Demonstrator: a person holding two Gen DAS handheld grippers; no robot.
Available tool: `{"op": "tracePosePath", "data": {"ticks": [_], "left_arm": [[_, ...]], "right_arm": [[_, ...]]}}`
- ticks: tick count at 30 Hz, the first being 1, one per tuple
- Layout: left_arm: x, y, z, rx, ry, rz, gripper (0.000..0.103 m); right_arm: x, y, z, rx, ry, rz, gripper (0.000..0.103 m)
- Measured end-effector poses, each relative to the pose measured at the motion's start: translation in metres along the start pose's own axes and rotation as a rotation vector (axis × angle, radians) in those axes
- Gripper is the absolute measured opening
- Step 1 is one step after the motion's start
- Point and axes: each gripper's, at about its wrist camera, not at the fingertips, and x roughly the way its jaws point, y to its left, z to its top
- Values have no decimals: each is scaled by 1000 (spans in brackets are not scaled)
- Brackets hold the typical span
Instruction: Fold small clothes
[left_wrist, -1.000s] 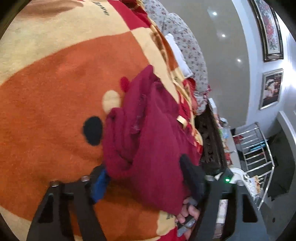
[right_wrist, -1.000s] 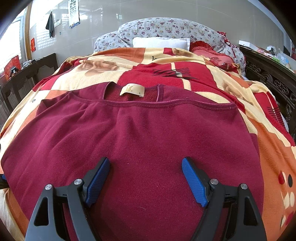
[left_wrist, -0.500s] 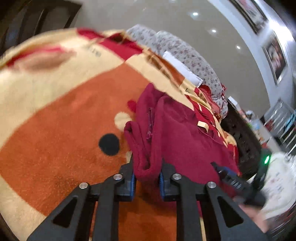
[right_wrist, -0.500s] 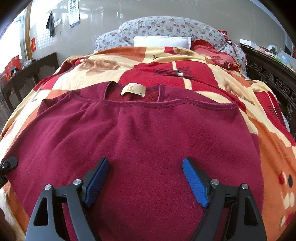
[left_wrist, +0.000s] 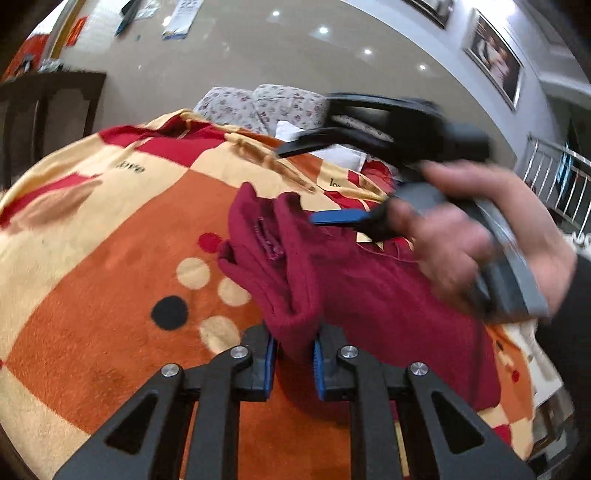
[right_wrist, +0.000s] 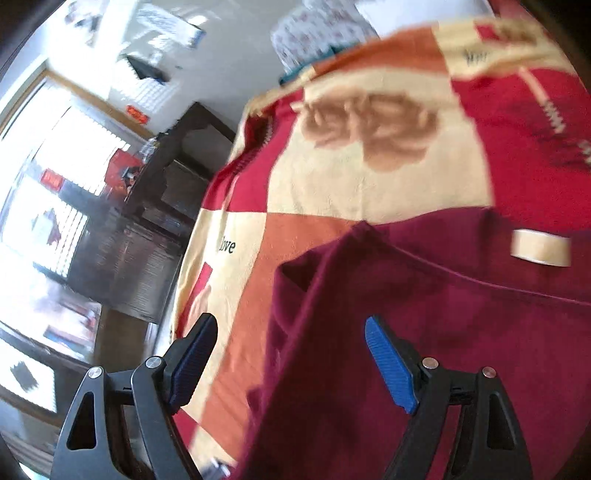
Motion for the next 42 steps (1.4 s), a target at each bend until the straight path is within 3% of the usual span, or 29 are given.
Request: {"op": "tracePosePath", "data": {"ticks": [6, 15, 16, 18, 19, 20, 21, 23, 31, 37, 42], "left_arm": [[-1, -4, -1, 16, -11, -5, 15], [-2, -5, -2, 19, -7, -36, 15], [-1, -3, -1, 21, -9, -40, 15], [-2, -4, -2, 21, -13, -39, 15], [-2, -3, -1, 19, -12, -40, 15], [-1, -3, -1, 19, -12, -39, 14], [-1, -2, 0, 19, -14, -37, 12], [-5, -3, -1, 21, -27, -44, 10], [-23, -35, -1, 60, -48, -79, 7], [-31, -91, -10, 130, -31, -170, 7], [-26, -148, -25, 198, 15, -252, 7]], "right_arm": [[51, 33, 29, -88, 107, -179, 86], [120, 77, 40, -230, 259, -459, 83], [124, 79, 41, -236, 259, -485, 79], [130, 76, 43, -219, 264, -516, 42], [130, 75, 43, -211, 265, -510, 36], [128, 74, 44, -216, 259, -510, 23], [124, 71, 44, -213, 243, -512, 14], [110, 71, 46, -211, 195, -474, 11], [17, 40, 30, -147, 45, -389, 10], [-86, -5, 6, -104, -46, -365, 10], [-159, -63, -17, -49, -92, -395, 10]]}}
